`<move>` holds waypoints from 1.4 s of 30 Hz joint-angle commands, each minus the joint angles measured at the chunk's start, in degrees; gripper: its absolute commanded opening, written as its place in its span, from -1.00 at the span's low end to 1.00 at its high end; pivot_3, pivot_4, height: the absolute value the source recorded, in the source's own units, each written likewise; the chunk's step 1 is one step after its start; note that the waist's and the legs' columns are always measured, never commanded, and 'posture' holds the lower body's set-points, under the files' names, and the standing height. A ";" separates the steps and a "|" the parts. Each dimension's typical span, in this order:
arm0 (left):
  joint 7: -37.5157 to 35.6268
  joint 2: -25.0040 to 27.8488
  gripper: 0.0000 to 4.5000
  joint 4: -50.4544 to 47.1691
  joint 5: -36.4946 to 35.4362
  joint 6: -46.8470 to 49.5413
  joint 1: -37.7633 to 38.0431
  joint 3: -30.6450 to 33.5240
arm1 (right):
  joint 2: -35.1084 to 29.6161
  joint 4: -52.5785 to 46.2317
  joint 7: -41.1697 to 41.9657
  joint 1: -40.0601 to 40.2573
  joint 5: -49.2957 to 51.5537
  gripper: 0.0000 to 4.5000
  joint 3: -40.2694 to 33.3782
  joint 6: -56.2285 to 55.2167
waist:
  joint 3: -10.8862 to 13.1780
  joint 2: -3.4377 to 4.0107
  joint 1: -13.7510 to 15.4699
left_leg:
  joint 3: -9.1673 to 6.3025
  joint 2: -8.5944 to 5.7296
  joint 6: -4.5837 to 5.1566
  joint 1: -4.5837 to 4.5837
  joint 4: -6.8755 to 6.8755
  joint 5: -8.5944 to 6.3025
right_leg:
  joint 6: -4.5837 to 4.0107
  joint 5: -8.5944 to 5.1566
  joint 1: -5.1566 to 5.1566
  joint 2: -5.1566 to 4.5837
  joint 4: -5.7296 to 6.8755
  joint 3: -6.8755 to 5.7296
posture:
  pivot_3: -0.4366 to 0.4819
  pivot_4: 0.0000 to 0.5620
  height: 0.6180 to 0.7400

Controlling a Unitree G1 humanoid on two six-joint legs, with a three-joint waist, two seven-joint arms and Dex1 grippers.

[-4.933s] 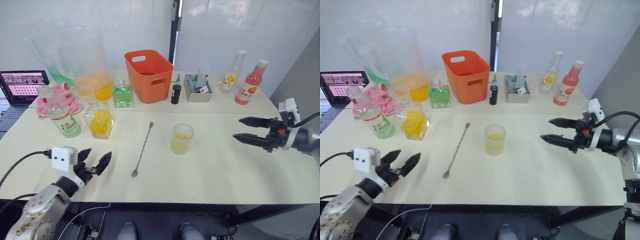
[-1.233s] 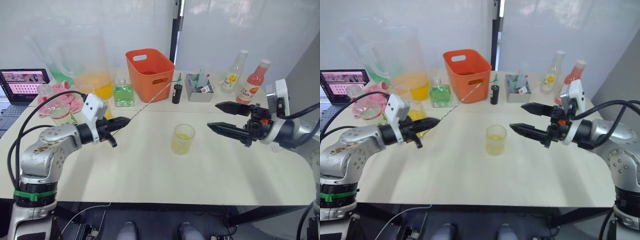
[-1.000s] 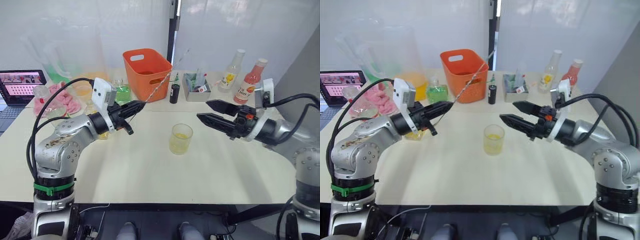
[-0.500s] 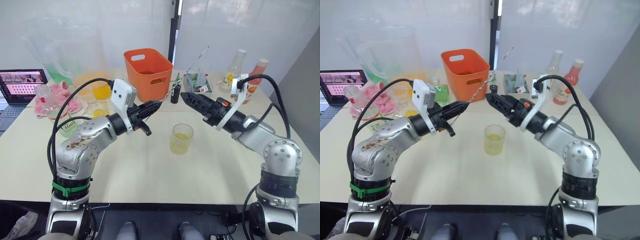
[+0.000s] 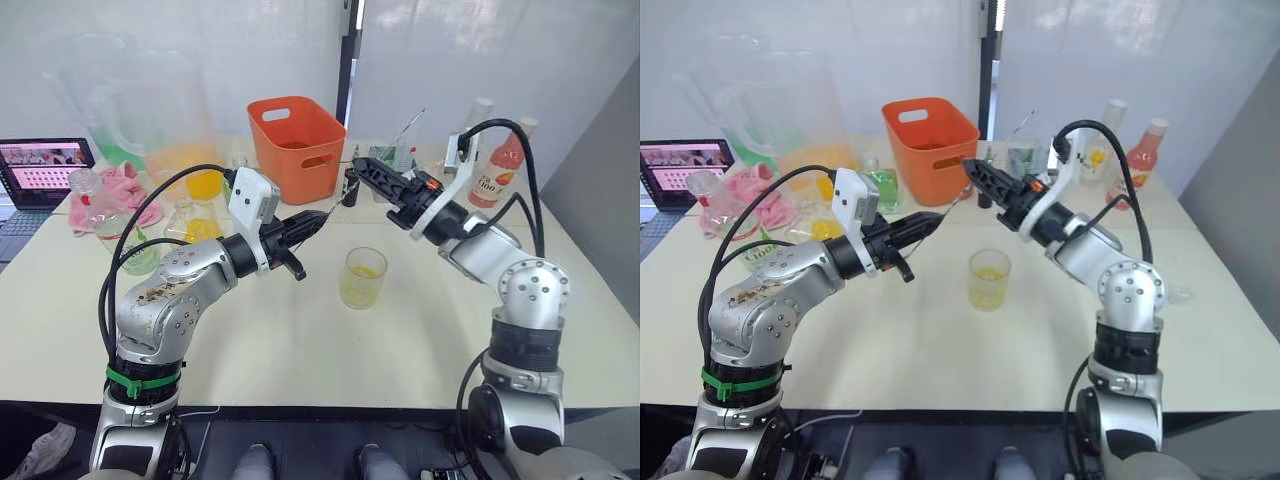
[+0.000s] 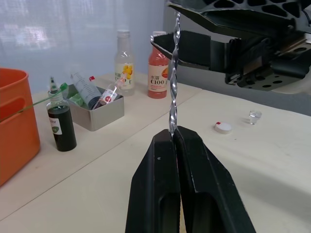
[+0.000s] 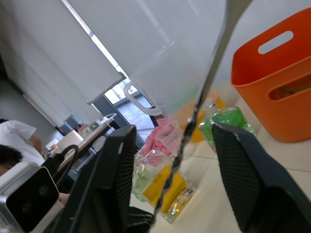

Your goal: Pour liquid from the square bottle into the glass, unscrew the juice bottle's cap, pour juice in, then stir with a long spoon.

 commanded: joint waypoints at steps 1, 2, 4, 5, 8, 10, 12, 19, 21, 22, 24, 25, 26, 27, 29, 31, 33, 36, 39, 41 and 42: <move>-0.56 -0.05 -1.00 -1.03 0.22 -2.02 -0.35 -0.13 | 0.90 -0.52 -0.71 -1.74 0.61 -0.45 -1.12 -2.10 | 0.00 0.00 0.00 | 0.00 0.00 0.00 0.00 0.00 0.00 | 0.00 0.00 0.00 0.00 0.00 0.00 | -0.05 -0.47 0.76; -0.63 0.02 -1.00 -0.96 0.25 -2.10 -0.33 -0.05 | 1.15 -0.51 -0.93 -1.76 0.75 -0.59 -1.27 -2.23 | 0.00 0.00 0.00 | 0.00 0.00 0.00 0.00 -0.01 0.00 | -0.01 0.00 0.00 0.00 0.00 0.00 | -0.05 -0.47 0.76; -0.71 0.17 -1.00 -0.90 0.32 -2.23 -0.26 0.11 | 1.47 -0.45 -1.40 -1.73 1.34 -0.89 -1.71 -2.56 | 0.00 0.00 0.00 | 0.00 0.00 0.00 -0.02 -0.01 0.00 | -0.01 0.00 -0.01 0.00 -0.01 0.00 | -0.05 -0.47 0.76; -0.69 0.23 -1.00 -0.90 0.37 -2.28 -0.16 0.18 | 1.30 -0.48 -1.49 -1.61 1.29 -1.00 -1.76 -2.53 | 0.00 0.01 0.00 | 0.00 0.00 0.00 -0.02 -0.01 0.00 | -0.01 0.00 -0.01 -0.01 -0.01 -0.01 | -0.05 -0.47 0.76; -0.56 0.34 -1.00 -0.85 0.49 -2.50 0.02 0.24 | 0.97 -0.63 -1.50 -1.21 1.58 -1.00 -1.75 -2.24 | 0.01 0.01 0.02 | -0.01 0.00 0.00 -0.03 0.00 0.00 | -0.01 0.01 -0.01 -0.01 -0.03 -0.01 | -0.05 -0.47 0.76; -0.53 0.42 -1.00 -0.77 0.48 -2.68 0.06 0.25 | 1.05 -0.76 -1.62 -1.07 1.96 -1.00 -1.83 -2.09 | 0.01 0.01 0.00 | 0.00 0.00 0.00 -0.04 0.00 0.00 | -0.01 0.01 -0.01 -0.01 -0.03 -0.01 | -0.05 -0.47 0.76; -0.57 0.59 -1.00 -0.56 0.60 -2.85 0.03 0.39 | 0.92 -1.05 -1.58 -0.82 2.34 -1.00 -1.80 -1.74 | 0.01 0.01 0.00 | -0.01 0.00 0.00 -0.04 0.00 0.00 | -0.01 0.00 -0.02 -0.01 -0.03 -0.02 | -0.05 -0.47 0.76; -0.11 1.50 -0.89 0.17 0.85 -2.86 -0.27 1.52 | 0.36 -1.23 -0.81 -0.71 2.21 -1.00 -1.99 -2.36 | 0.01 0.01 0.00 | -0.01 0.00 0.00 -0.04 -0.01 0.00 | -0.01 0.00 -0.03 -0.01 -0.03 -0.02 | -0.05 -0.47 0.76; -2.46 2.90 -0.62 0.73 0.35 -3.99 -0.06 2.57 | -0.08 -0.87 -0.37 -0.98 2.08 -1.00 -2.12 -2.42 | 0.01 0.02 -0.05 | -0.01 0.00 0.00 -0.04 -0.02 0.00 | 0.00 0.00 -0.03 -0.01 -0.03 -0.02 | -0.05 -0.47 0.76; -3.62 3.54 -0.50 0.93 0.02 -4.50 0.09 3.00 | -0.29 -0.74 -0.21 -1.05 2.02 -1.00 -2.10 -2.32 | 0.01 0.02 -0.07 | -0.01 0.00 0.00 -0.04 -0.02 0.00 | -0.01 0.00 -0.04 -0.01 -0.03 -0.02 | -0.05 -0.47 0.76; -6.70 6.15 -0.19 2.36 0.05 -6.25 0.38 4.61 | -1.73 0.01 1.20 -1.67 1.05 -1.00 -2.09 -2.46 | 0.01 0.02 -0.10 | -0.01 0.00 0.00 -0.04 -0.04 0.00 | -0.02 -0.01 -0.06 -0.01 -0.02 -0.02 | -0.05 -0.47 0.76; -8.46 7.61 -0.04 3.03 -0.59 -6.71 0.56 5.80 | -2.67 0.74 2.12 -2.42 0.73 -1.00 -2.49 -2.81 | 0.01 0.02 -0.11 | -0.01 0.00 0.00 -0.05 -0.04 0.00 | -0.02 -0.01 -0.07 0.00 -0.03 -0.02 | -0.05 -0.47 0.76; -10.24 9.08 0.10 3.51 -1.18 -7.17 0.81 6.79 | -3.68 1.42 3.22 -3.21 0.30 -1.00 -2.76 -3.22 | 0.02 0.04 -0.15 | 0.00 0.00 0.00 -0.04 -0.05 0.00 | -0.03 -0.02 -0.07 -0.01 -0.03 -0.02 | -0.05 -0.47 0.76; -12.21 10.73 0.27 3.55 -2.21 -7.19 1.38 7.97 | -5.32 2.06 5.44 -4.30 -0.65 -1.00 -2.62 -3.68 | 0.03 0.05 -0.13 | 0.00 0.00 0.00 -0.05 -0.06 0.00 | -0.04 -0.02 -0.08 -0.01 -0.04 -0.02 | -0.05 -0.47 0.76; -15.07 13.02 0.56 3.38 -3.62 -7.26 2.47 9.28 | -8.69 2.72 10.32 -5.68 -3.56 -1.00 -0.98 -4.44 | 0.07 0.12 -0.11 | 0.00 0.00 0.00 -0.10 -0.06 0.00 | -0.04 -0.02 -0.13 -0.01 -0.06 -0.03 | -0.05 -0.47 0.76; -17.99 15.14 0.84 2.53 -5.33 -6.67 4.50 10.16 | -12.18 2.98 16.23 -7.01 -6.90 -1.00 1.39 -5.27 | 0.08 0.13 -0.05 | 0.00 0.00 0.00 -0.11 -0.09 0.00 | -0.06 -0.04 -0.13 -0.02 -0.10 -0.03 | -0.05 -0.47 0.76; -19.87 16.59 0.98 2.03 -6.62 -6.20 5.91 10.56 | -13.93 3.59 19.79 -8.11 -8.75 -1.00 2.37 -6.17 | 0.08 0.13 -0.02 | 0.00 0.01 0.00 -0.11 -0.17 -0.01 | -0.10 -0.06 -0.12 -0.03 -0.20 -0.05 | -0.05 -0.47 0.76; -23.56 19.60 0.98 0.65 -9.35 -4.14 9.51 10.94 | -18.31 4.45 26.15 -9.95 -13.07 -1.00 4.68 -7.12 | 0.08 0.13 -0.04 | 0.00 0.01 -0.01 -0.13 -0.26 -0.01 | -0.11 -0.06 -0.14 -0.03 -0.28 -0.08 | -0.05 -0.47 0.76; -24.08 20.85 0.98 -0.16 -11.26 -2.32 11.60 10.92 | -22.20 3.75 31.91 -9.51 -16.02 -1.00 6.98 -6.99 | 0.09 0.14 0.15 | 0.00 0.02 -0.01 -0.14 -0.36 -0.01 | -0.16 -0.08 -0.12 -0.04 -0.50 -0.10 | -0.05 -0.47 0.76; -24.20 21.10 0.98 -1.09 -11.41 -2.12 13.12 10.27 | -24.28 2.16 35.38 -7.99 -16.23 -1.00 7.52 -6.09 | 0.09 0.14 0.17 | 0.00 0.02 -0.01 -0.16 -0.37 -0.01 | -0.18 -0.10 -0.10 -0.05 -0.58 -0.11 | -0.05 -0.47 0.76; -24.23 21.17 0.98 -1.41 -11.24 -2.33 13.60 9.98 | -24.80 1.69 36.41 -7.44 -16.42 -1.00 7.69 -5.98 | 0.09 0.13 0.17 | 0.01 0.02 -0.01 -0.17 -0.39 -0.01 | -0.17 -0.09 -0.10 -0.06 -0.63 -0.11 | -0.05 -0.47 0.76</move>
